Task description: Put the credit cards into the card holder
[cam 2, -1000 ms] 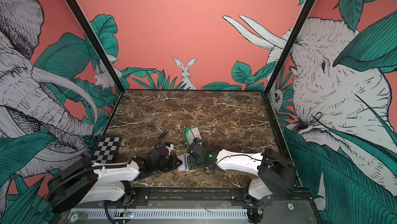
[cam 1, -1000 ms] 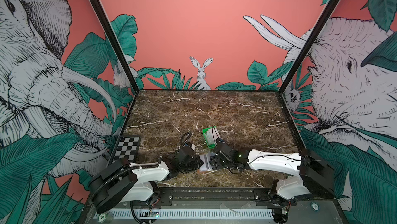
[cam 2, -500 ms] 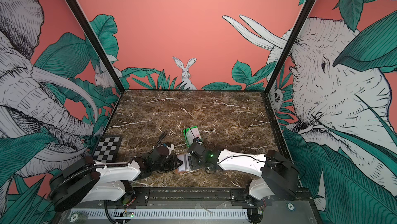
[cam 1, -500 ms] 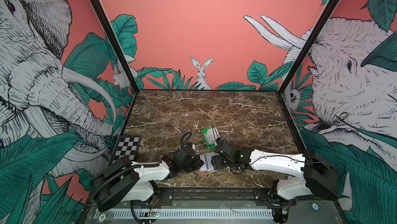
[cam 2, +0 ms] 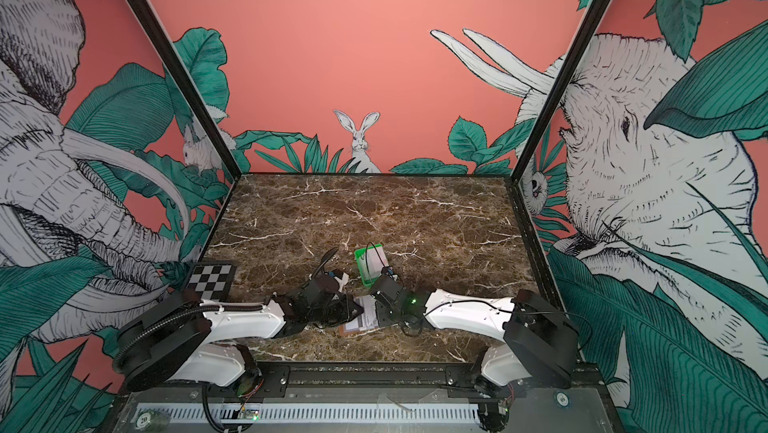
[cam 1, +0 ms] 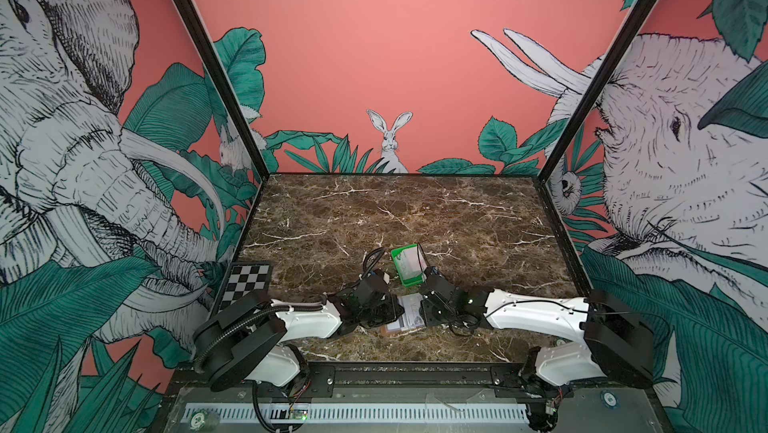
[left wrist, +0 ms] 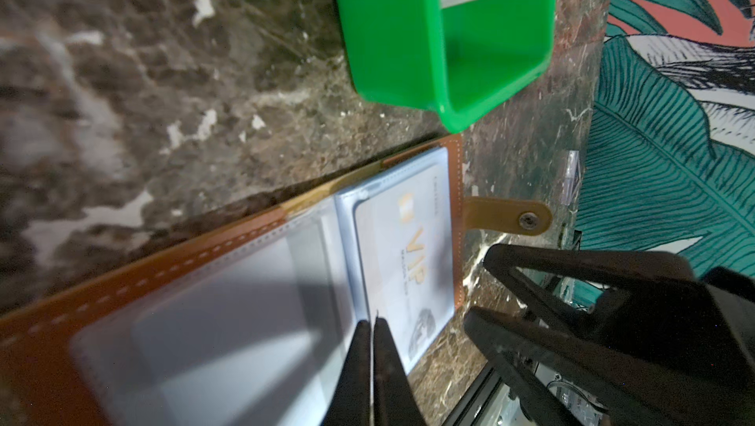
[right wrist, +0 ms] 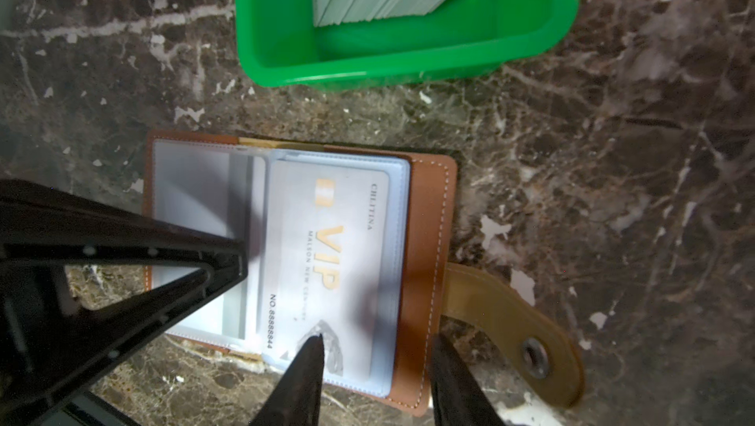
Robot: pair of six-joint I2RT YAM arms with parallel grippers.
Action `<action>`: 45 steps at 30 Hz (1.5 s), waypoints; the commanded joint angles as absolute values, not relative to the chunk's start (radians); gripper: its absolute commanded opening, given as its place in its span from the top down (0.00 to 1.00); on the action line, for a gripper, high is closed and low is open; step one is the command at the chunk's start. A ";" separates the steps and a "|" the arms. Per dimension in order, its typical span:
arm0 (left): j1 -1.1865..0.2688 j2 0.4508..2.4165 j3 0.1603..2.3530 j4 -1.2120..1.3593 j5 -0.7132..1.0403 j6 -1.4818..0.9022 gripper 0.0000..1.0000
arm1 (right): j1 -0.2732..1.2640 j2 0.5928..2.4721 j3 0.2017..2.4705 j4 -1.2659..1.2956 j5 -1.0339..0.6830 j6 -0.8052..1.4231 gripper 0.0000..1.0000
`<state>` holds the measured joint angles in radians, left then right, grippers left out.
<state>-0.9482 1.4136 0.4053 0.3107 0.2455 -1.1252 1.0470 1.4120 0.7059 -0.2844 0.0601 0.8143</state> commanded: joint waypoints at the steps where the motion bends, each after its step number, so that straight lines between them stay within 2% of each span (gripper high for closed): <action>1: -0.959 1.442 0.429 0.311 0.254 -1.115 0.90 | 1.036 1.388 0.696 -0.251 0.050 0.805 0.58; 8: -0.962 1.470 0.448 0.276 0.249 -1.102 0.85 | 1.019 1.387 0.692 -0.238 0.029 0.801 0.58; 18: -0.963 1.471 0.485 0.113 0.212 -1.064 0.89 | 0.982 1.381 0.663 -0.168 -0.049 0.811 0.57; 34: -0.968 1.491 0.478 0.131 0.218 -1.074 0.90 | 0.939 1.462 0.636 -0.051 -0.156 0.816 0.55; 45: -0.968 1.480 0.455 0.154 0.215 -1.087 0.90 | 0.938 1.463 0.625 -0.002 -0.193 0.813 0.59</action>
